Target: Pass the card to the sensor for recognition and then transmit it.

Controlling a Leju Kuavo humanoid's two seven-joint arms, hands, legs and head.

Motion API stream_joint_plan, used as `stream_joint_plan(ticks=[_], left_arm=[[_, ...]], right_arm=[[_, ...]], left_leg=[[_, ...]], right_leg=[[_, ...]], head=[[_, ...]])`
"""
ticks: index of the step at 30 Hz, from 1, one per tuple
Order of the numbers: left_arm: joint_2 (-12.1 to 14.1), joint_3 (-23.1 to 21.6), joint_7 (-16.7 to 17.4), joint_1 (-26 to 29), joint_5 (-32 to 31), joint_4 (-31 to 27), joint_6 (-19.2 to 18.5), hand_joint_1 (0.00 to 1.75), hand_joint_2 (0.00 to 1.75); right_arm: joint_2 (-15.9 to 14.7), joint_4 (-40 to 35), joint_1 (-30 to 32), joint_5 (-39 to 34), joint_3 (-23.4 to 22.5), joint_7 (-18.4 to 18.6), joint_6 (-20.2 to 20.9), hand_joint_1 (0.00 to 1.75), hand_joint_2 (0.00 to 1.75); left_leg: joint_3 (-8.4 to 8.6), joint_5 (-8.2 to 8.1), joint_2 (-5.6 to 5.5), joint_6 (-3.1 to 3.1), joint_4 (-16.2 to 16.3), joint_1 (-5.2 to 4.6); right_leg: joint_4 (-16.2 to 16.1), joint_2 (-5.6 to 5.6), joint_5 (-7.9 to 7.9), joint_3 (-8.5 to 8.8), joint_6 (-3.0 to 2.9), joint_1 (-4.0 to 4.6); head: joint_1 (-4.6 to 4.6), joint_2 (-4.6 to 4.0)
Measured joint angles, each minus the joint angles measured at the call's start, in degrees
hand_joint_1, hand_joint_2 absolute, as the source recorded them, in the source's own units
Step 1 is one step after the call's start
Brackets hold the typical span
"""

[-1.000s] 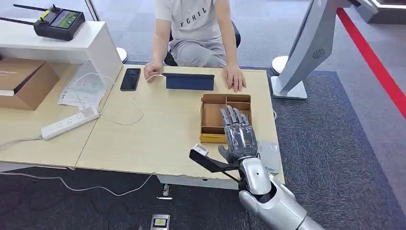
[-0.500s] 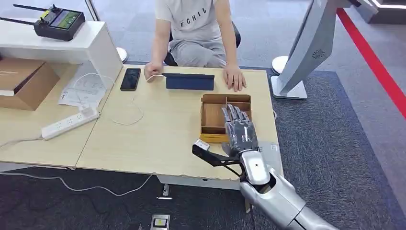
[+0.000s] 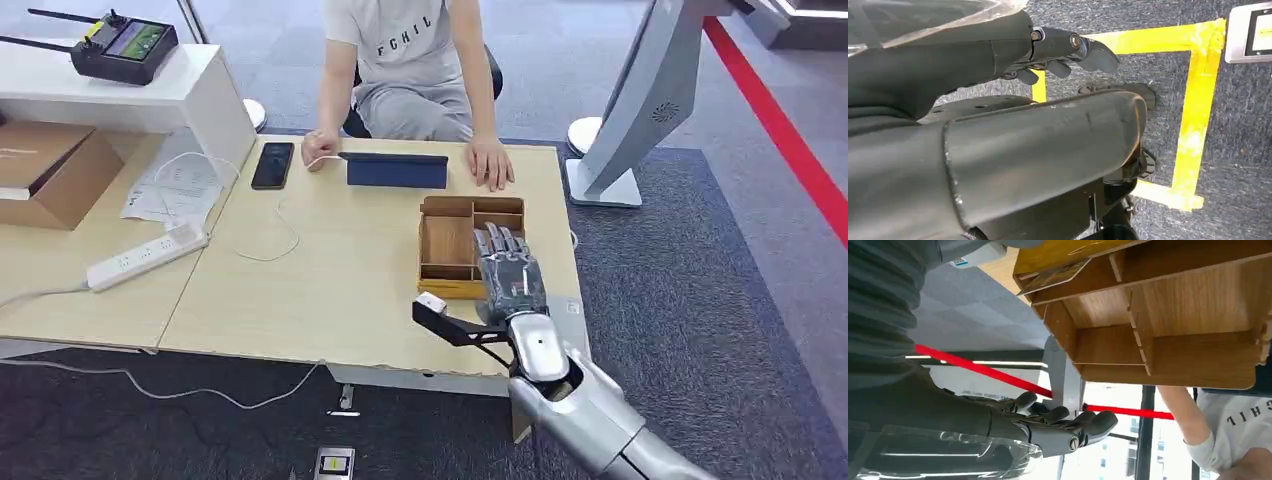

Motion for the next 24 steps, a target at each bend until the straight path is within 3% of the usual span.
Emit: stream_joint_plan(ticks=[24], left_arm=[[0.0, 0.0, 0.5, 0.3, 0.3, 0.0, 0.2, 0.0, 0.0]], right_arm=[[-1.8, -0.6, 0.5, 0.0, 1.4, -0.8, 2.1, 0.0, 1.75]], left_leg=[[0.01, 0.0, 0.0, 0.0, 0.0, 0.0]], right_leg=[[0.0, 0.0, 0.0, 0.0, 0.0, 0.0]], head=[[0.0, 0.0]])
